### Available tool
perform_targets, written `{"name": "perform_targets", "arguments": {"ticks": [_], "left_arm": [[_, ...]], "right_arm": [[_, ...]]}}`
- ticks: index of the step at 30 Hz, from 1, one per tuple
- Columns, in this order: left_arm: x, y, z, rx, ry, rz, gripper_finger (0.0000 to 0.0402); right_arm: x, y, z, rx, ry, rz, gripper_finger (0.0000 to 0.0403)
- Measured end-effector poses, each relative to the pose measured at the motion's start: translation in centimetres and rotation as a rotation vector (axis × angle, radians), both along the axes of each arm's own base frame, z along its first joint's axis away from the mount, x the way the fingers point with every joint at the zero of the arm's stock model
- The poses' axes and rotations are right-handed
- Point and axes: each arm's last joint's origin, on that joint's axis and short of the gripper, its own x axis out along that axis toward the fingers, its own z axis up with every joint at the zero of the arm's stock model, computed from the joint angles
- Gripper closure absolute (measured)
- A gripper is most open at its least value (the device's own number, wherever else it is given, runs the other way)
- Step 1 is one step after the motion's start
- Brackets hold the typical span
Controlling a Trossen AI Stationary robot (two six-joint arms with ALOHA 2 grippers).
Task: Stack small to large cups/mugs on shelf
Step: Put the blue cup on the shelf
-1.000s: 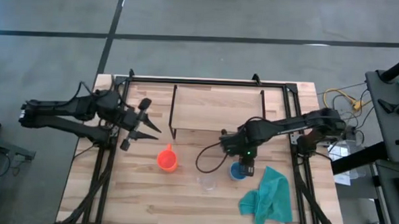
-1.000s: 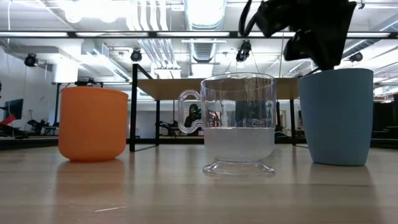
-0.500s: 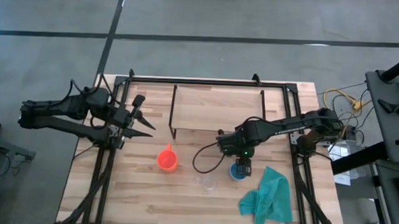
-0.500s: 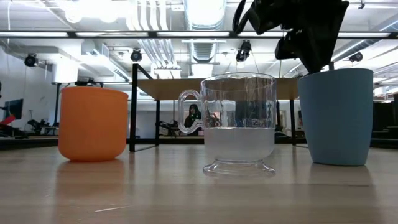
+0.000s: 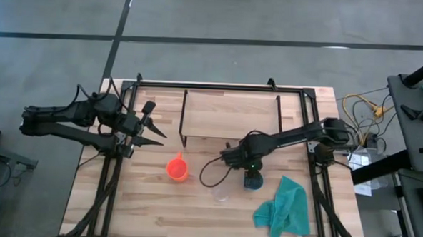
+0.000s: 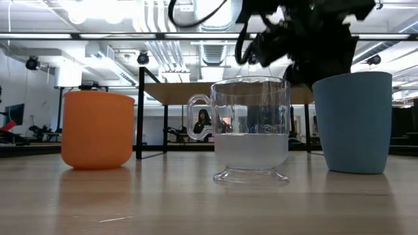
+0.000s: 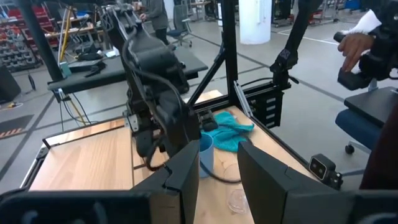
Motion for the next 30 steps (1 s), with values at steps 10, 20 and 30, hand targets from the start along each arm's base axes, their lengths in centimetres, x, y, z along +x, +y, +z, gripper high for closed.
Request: {"name": "perform_targets", "arguments": {"ticks": [10,20,30], "left_arm": [[-0.3,0.0,0.1,0.000,-0.010,0.000,0.0304],[-0.4,0.0,0.2,0.000,-0.014,0.000,0.0304],[-0.1,0.1,0.1,0.006,-0.006,0.023,0.0304]], "right_arm": [[0.2,0.0,-0.9,0.002,0.029,0.052,0.0334],[-1.1,-0.2,1.9,0.010,-0.011,-0.012,0.0391],[-5.7,-2.4,9.7,-0.294,-0.160,-0.070,0.0391]]}}
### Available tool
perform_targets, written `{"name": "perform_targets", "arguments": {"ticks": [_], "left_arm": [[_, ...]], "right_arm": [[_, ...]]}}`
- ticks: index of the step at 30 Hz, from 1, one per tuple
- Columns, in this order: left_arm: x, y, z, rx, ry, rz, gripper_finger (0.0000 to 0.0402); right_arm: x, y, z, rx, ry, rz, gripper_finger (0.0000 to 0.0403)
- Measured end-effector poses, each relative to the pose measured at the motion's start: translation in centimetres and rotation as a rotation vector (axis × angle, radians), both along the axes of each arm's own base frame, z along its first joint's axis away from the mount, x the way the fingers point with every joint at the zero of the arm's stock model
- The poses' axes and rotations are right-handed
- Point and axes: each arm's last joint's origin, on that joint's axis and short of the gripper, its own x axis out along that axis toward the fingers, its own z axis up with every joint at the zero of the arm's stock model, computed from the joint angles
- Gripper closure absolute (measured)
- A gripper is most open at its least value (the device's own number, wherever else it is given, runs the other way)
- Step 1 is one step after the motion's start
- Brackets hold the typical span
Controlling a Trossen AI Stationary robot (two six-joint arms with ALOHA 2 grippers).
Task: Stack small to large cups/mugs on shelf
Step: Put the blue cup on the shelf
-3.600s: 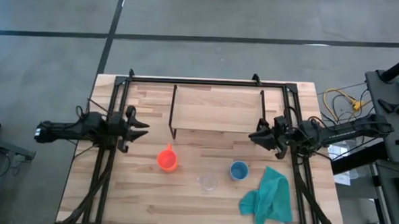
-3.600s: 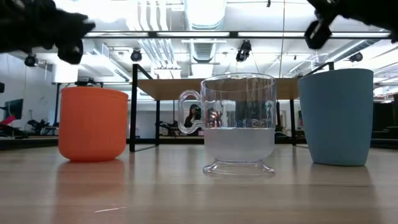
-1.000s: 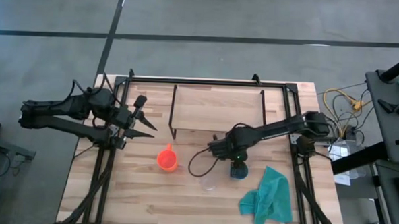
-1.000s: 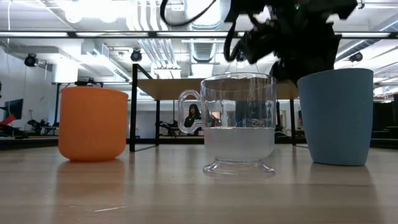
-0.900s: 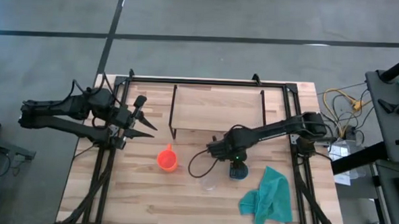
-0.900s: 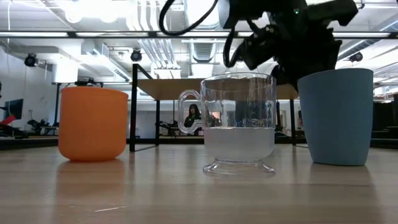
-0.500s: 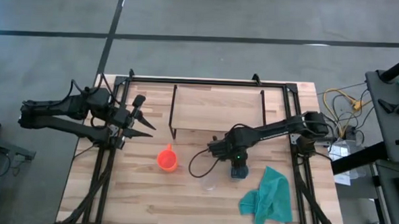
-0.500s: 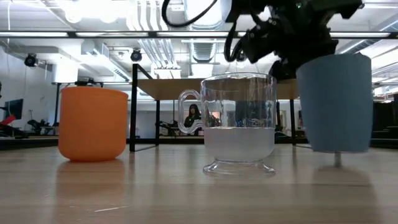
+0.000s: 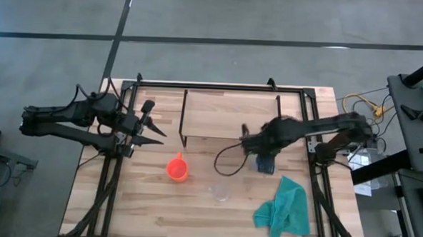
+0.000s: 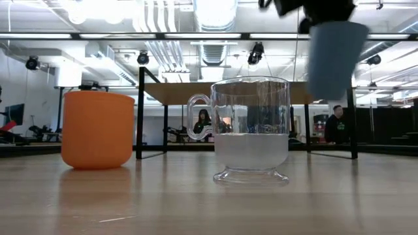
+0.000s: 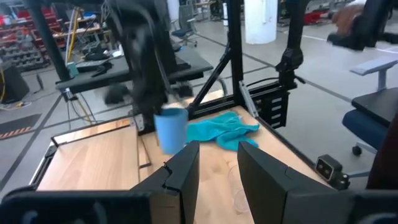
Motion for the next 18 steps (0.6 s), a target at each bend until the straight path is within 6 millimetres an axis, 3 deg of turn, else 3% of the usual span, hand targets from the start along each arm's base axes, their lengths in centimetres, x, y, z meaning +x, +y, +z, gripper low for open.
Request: {"name": "perform_targets", "arguments": {"ticks": [11,18], "left_arm": [[1.4,0.1,0.3,-0.003,-0.032,0.041,0.0304],[2.2,0.1,1.2,-0.059,-0.027,0.048,0.0304]], "right_arm": [[-2.8,-5.3,8.9,-0.268,-0.351,-0.203,0.0391],[-3.3,-9.6,11.2,-0.241,-0.346,-0.328,0.0391]]}}
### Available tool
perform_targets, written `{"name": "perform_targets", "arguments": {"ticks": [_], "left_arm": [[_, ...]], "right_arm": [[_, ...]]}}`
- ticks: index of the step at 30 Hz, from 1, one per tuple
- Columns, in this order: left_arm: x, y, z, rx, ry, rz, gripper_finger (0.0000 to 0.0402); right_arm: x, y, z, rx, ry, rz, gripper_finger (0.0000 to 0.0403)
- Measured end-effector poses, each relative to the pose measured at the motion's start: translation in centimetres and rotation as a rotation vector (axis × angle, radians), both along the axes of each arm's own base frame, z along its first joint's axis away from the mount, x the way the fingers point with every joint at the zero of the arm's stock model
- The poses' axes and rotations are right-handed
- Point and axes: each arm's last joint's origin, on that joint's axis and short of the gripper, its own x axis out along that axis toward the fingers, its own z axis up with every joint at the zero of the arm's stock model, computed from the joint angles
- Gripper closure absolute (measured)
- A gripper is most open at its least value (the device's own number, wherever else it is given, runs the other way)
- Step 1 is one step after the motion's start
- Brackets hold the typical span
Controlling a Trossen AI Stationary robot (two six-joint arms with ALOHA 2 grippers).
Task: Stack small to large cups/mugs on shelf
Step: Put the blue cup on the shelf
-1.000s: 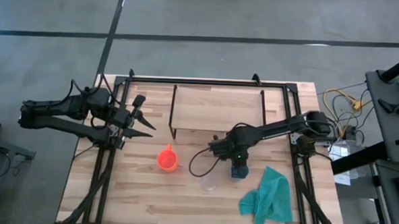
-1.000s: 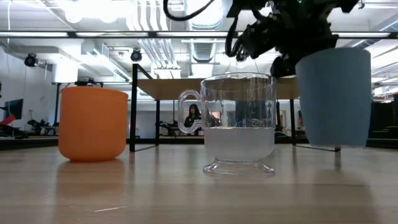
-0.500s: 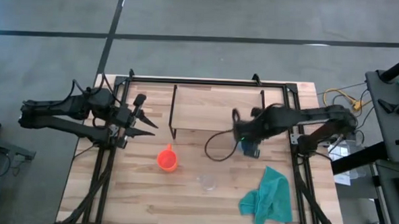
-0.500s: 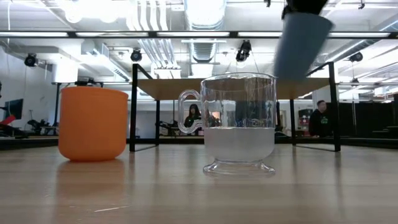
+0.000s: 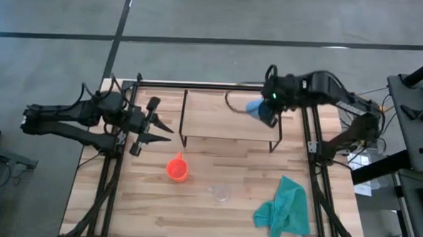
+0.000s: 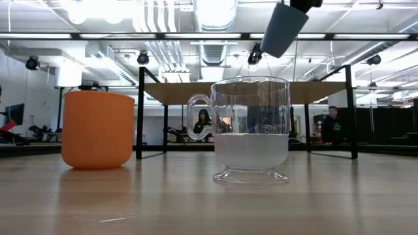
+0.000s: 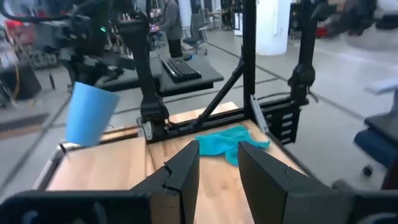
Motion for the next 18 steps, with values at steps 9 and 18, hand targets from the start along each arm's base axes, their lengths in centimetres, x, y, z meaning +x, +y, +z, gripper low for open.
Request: {"name": "perform_targets", "arguments": {"ticks": [9,18], "left_arm": [[0.2,0.0,0.0,-0.097,0.033,0.010,0.0304],[-0.4,0.0,0.3,-0.098,0.016,0.008,0.0304]], "right_arm": [[1.7,-4.2,-0.7,0.099,0.059,0.065,0.0391],[3.3,-5.5,-3.4,0.172,0.168,0.188,0.0391]]}}
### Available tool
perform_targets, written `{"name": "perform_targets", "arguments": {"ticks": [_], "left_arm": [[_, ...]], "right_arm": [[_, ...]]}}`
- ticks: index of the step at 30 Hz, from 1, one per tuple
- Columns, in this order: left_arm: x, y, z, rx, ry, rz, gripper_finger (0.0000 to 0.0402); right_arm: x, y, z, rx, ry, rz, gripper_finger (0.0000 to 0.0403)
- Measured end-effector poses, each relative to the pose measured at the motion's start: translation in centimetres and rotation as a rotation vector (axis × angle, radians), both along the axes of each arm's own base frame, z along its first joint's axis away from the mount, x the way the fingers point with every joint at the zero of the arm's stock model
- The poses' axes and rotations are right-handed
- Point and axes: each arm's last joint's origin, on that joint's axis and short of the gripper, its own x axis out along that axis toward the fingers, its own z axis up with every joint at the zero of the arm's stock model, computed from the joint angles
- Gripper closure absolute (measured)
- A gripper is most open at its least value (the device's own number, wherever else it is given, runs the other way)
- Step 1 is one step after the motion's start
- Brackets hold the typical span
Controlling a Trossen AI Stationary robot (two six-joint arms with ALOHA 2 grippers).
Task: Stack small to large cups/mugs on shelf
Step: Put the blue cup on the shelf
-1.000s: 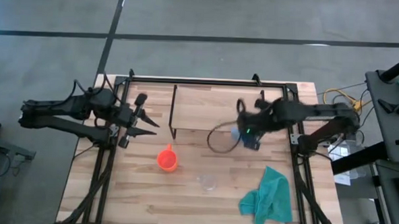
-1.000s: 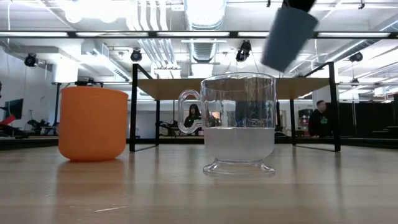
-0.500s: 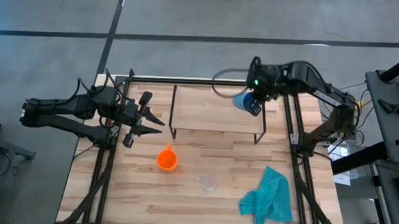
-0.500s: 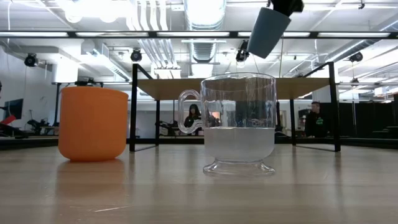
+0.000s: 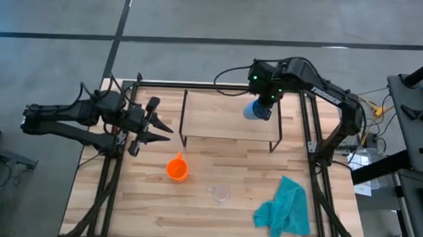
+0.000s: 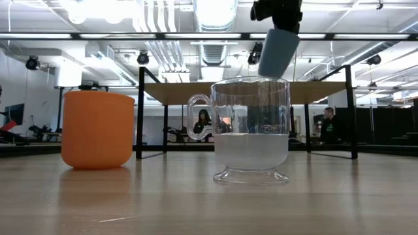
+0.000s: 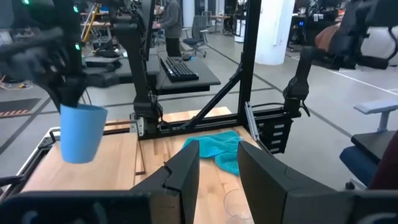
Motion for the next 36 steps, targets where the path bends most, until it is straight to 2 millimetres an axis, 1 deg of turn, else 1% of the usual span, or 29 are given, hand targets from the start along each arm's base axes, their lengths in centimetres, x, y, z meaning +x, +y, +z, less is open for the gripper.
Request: {"name": "perform_targets", "arguments": {"ticks": [5,16,18,25,27,31,36], "left_arm": [[-0.2,0.0,0.1,0.000,-0.007,-0.001,0.0304],[-0.1,0.0,0.0,0.000,-0.004,-0.003,0.0304],[-0.1,0.0,0.0,0.000,-0.002,-0.003,0.0304],[0.2,0.0,-0.1,0.000,0.006,-0.003,0.0304],[0.3,0.0,-0.1,0.000,0.008,-0.003,0.0304],[0.5,0.0,-0.2,0.000,0.016,-0.002,0.0304],[0.8,0.0,-0.4,0.001,0.028,0.002,0.0304]], "right_arm": [[-0.2,0.2,-0.7,0.023,0.025,0.017,0.0391],[-2.3,1.0,-0.1,0.031,-0.001,0.024,0.0391],[-2.3,1.0,-0.3,0.037,0.007,0.021,0.0391],[-2.0,1.0,-2.5,0.092,0.081,0.020,0.0391],[-2.0,1.0,-2.9,0.096,0.087,0.016,0.0390],[-2.1,1.0,-3.0,0.096,0.095,0.015,0.0390],[-2.0,1.0,-2.5,0.083,0.082,0.018,0.0384]]}}
